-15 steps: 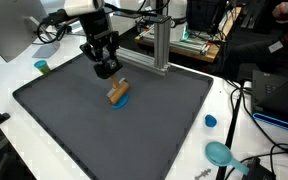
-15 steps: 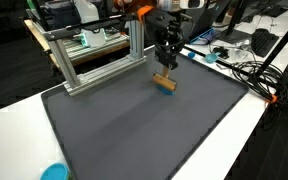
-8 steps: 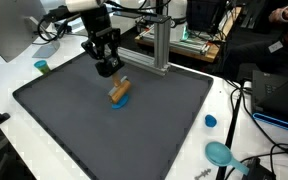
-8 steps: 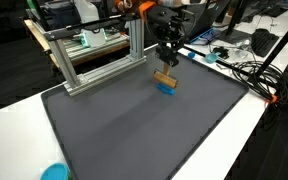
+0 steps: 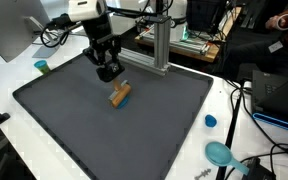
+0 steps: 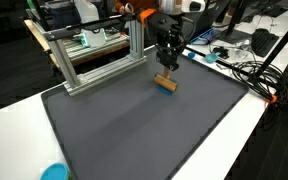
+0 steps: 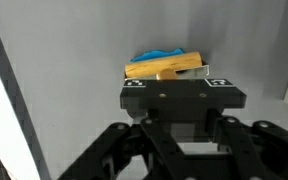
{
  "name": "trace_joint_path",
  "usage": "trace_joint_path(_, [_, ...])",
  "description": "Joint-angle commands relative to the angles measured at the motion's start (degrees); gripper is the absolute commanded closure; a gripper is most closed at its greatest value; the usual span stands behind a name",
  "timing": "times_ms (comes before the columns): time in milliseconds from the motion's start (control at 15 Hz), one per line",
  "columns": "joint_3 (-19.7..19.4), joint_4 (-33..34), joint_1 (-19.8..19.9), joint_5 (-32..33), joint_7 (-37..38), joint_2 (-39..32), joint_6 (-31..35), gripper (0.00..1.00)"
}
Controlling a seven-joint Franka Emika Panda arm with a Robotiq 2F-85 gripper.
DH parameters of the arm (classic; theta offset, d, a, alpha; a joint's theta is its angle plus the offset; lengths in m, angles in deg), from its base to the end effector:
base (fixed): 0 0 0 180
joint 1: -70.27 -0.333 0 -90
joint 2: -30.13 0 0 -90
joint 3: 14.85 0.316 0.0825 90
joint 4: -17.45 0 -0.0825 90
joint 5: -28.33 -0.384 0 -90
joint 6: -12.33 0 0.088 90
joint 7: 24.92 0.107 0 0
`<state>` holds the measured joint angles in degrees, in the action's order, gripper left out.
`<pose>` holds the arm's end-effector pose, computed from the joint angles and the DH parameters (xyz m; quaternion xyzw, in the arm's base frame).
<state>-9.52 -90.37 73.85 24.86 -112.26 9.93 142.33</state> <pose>0.6313 0.0174 0.3266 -0.7274 -0.6848 -0.0399 0.0169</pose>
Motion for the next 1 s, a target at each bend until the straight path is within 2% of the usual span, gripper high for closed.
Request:
trace_joint_path(0, [-0.2, 1.0, -0.4, 0.7, 1.9, -1.4, 3.1, 0.78])
trace_joint_path(333, [-0.8, 1.8, -0.9, 3.5, 5.2, -2.7, 0.8, 0.78])
trace_joint_path(667, [2.0, 2.8, 0.3, -0.9, 1.1, -5.8, 1.1, 0.78])
trace_joint_path(933, [1.7, 3.9, 1.0, -2.3, 1.5, -6.8, 0.0, 0.78])
